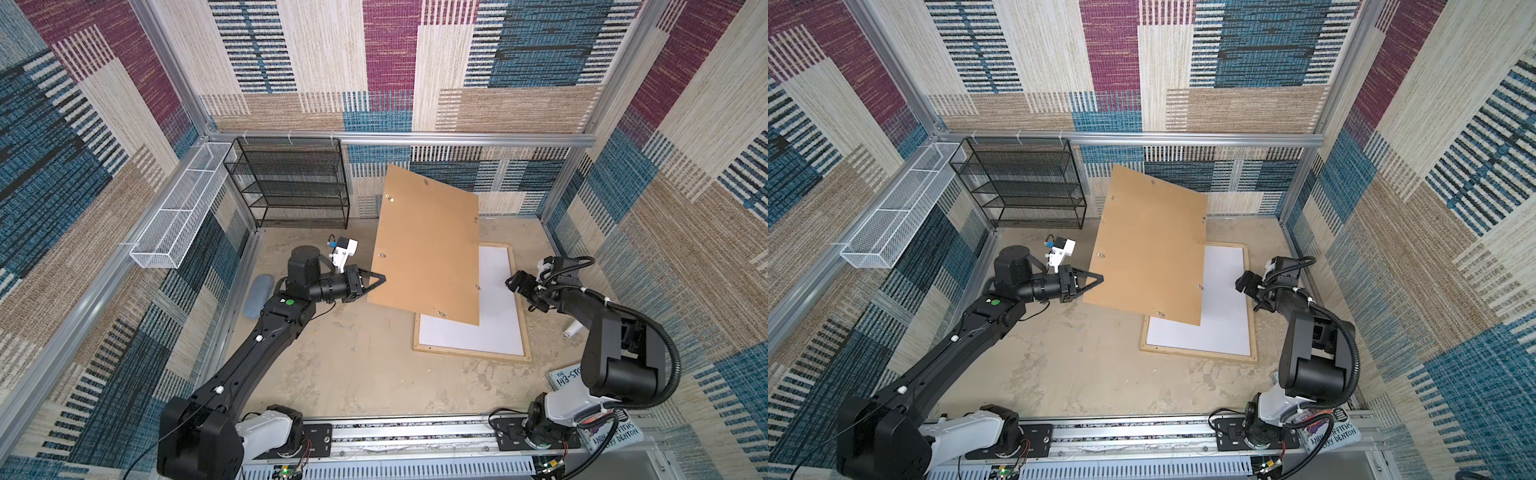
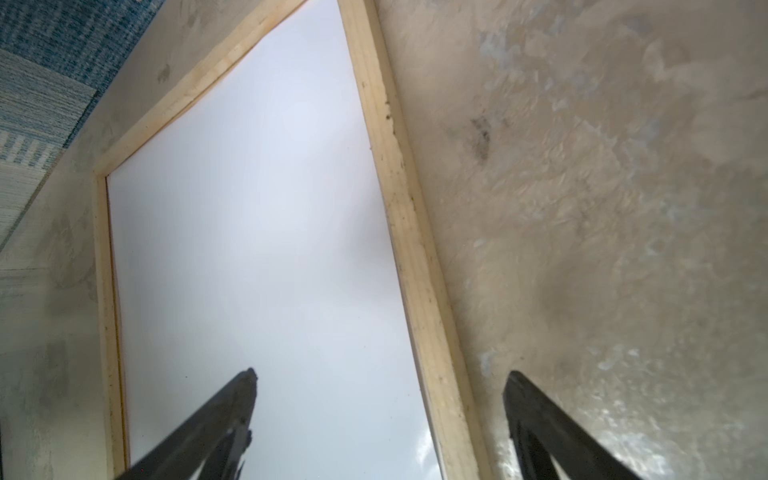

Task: Put the photo into the frame
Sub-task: 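Carry the brown backing board over the wooden frame with both grippers, then lower the backing board onto the wooden frame, aligning its edge with the right gripper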

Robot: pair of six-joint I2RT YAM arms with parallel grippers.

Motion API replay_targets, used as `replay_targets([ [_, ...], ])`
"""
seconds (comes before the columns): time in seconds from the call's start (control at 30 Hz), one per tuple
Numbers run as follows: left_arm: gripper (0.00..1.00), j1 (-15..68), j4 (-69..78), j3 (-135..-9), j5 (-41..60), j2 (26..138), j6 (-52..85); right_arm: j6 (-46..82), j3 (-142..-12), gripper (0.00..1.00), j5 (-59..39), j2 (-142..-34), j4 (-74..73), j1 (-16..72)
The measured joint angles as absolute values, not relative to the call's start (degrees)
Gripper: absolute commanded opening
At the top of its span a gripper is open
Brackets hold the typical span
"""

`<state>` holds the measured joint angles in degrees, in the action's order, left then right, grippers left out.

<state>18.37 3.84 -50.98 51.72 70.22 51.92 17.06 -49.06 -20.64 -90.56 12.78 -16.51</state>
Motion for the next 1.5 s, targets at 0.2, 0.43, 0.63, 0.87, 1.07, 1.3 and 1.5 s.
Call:
replay_targets([
  [0.2, 0.00, 20.0, 12.4, -46.7, 51.7, 77.3, 57.1, 16.3, -48.8, 0.93, -23.8, -92.1, 12.1, -16.5],
  [0.43, 0.00, 20.0, 12.5, -45.9, 51.3, 77.6, 55.6, 16.3, -45.8, 0.90, -31.0, -92.7, 8.5, -16.6],
  [0.63, 0.00, 19.1, 8.4, -45.7, 50.6, 75.8, 51.7, 18.0, -43.3, 0.89, -37.8, -93.4, 4.9, -15.5],
  [0.87, 0.00, 14.3, 4.8, -42.2, 49.9, 73.1, 49.8, 19.5, -44.7, 0.86, -40.7, -96.0, 1.5, -9.1],
  [1.07, 0.00, 8.5, 0.2, -40.4, 49.3, 67.7, 47.9, 21.8, -49.6, 0.85, -40.1, -100.6, -0.3, -0.1],
  [1.3, 0.00, 7.3, -3.8, -40.4, 50.0, 64.7, 45.8, 23.1, -53.5, 0.84, -36.1, -101.5, -0.1, 4.0],
  [1.5, 0.00, 7.2, -2.6, -39.5, 50.3, 65.3, 46.0, 22.4, -53.8, 0.80, -29.7, -97.0, 2.9, 4.7],
])
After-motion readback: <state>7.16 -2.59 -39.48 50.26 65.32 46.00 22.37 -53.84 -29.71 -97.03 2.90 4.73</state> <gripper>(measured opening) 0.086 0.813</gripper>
